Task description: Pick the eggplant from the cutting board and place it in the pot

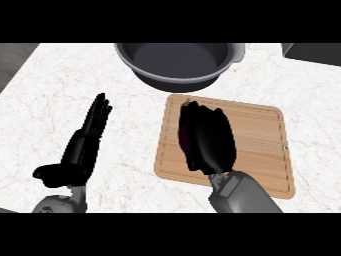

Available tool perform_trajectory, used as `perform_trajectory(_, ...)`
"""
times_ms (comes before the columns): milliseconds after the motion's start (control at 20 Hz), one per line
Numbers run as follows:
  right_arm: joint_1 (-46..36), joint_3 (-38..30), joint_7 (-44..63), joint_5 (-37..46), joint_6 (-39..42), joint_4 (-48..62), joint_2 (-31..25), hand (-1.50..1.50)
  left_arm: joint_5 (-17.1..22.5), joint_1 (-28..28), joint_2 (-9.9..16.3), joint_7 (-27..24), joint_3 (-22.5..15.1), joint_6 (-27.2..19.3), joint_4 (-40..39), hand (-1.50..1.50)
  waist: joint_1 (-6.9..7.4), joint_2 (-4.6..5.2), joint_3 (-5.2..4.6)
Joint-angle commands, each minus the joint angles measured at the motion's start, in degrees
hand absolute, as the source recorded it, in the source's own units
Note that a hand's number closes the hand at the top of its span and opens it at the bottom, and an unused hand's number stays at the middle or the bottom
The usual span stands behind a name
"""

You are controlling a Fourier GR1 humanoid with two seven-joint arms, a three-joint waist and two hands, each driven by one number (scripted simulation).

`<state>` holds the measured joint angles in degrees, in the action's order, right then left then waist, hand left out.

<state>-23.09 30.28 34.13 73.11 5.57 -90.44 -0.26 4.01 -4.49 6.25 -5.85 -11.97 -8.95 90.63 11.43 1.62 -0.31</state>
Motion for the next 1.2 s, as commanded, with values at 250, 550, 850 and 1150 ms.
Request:
perform_trajectory(250,-19.38,1.8,21.24,3.99,-4.18,7.81,0.26,1.5,-0.42,-1.45,-1.12,0.17,-1.82,0.72,-1.18,0.0,2.45,-0.34,-0.17)
perform_trajectory(550,-30.86,-0.48,32.72,3.62,-3.73,16.01,0.25,1.5,-0.95,-2.88,-1.8,0.15,-2.43,0.68,-2.52,0.0,2.88,0.31,-0.2)
perform_trajectory(850,-39.13,-1.48,39.34,2.02,-3.75,24.55,0.24,1.5,-1.74,-3.29,-2.72,0.21,-2.65,-0.51,-3.19,0.0,2.4,0.15,-0.12)
perform_trajectory(1150,-45.58,-3.95,41.94,-0.72,-6.04,33.17,0.23,1.5,-1.85,-4.24,-2.3,0.28,-1.29,-1.04,-3.84,0.0,0.2,0.1,0.0)
